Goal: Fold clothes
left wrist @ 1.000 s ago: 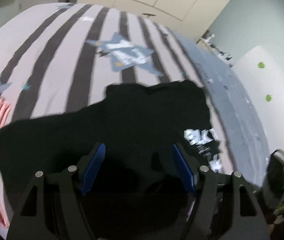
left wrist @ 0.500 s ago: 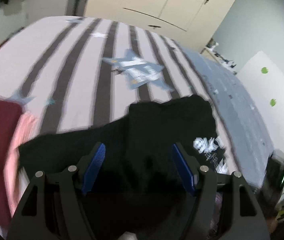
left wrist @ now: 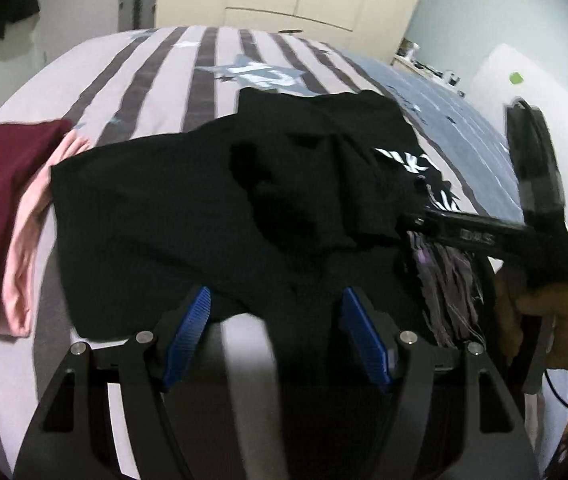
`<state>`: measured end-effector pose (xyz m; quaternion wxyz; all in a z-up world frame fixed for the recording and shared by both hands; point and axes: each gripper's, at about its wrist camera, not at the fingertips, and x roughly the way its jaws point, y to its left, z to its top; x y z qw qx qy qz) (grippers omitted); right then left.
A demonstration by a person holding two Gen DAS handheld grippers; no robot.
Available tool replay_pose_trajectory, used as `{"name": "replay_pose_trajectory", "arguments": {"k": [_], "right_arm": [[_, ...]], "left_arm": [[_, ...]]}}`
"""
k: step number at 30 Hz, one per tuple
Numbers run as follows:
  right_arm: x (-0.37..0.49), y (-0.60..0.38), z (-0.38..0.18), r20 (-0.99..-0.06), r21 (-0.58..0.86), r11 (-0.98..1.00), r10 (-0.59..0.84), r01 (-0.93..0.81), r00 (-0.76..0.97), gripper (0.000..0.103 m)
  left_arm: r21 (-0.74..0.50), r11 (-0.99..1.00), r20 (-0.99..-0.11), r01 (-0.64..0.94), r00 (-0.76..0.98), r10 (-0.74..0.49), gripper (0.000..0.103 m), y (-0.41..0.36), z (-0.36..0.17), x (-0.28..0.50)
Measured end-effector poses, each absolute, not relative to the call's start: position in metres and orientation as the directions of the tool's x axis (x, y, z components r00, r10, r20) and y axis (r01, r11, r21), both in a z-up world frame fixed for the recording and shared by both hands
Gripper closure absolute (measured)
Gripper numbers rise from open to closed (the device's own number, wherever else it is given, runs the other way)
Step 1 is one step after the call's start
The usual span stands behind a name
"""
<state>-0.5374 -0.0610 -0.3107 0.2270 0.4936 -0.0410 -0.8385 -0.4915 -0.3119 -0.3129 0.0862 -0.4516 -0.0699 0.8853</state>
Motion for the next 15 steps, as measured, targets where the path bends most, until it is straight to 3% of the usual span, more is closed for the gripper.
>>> {"name": "replay_pose_trajectory", "arguments": {"k": [2, 6, 15], "right_arm": [[-0.540, -0.065, -0.311, -0.818, 0.262, -0.900, -0.398, 0.348, -0.416, 0.095], [-0.551, -0.064, -0.302, -0.812, 0.227, -0.912, -0.371, 0.343, -0.451, 0.100], [-0.609, -0.041, -0.270, -0.799, 0.203, -0.926, -0.344, 0.317, -0.494, 0.100]], "left_arm": [[-0.193, -0.975, -0.783, -0.108, -0.581, 0.220, 0.036, -0.304, -0.313, -0.493], [-0.173, -0.977, -0.784, -0.126, -0.583, 0.214, 0.036, -0.295, -0.314, -0.494], [-0.128, -0.983, -0.813, -0.132, -0.554, 0.180, 0.036, -0.295, -0.323, -0.492]]}}
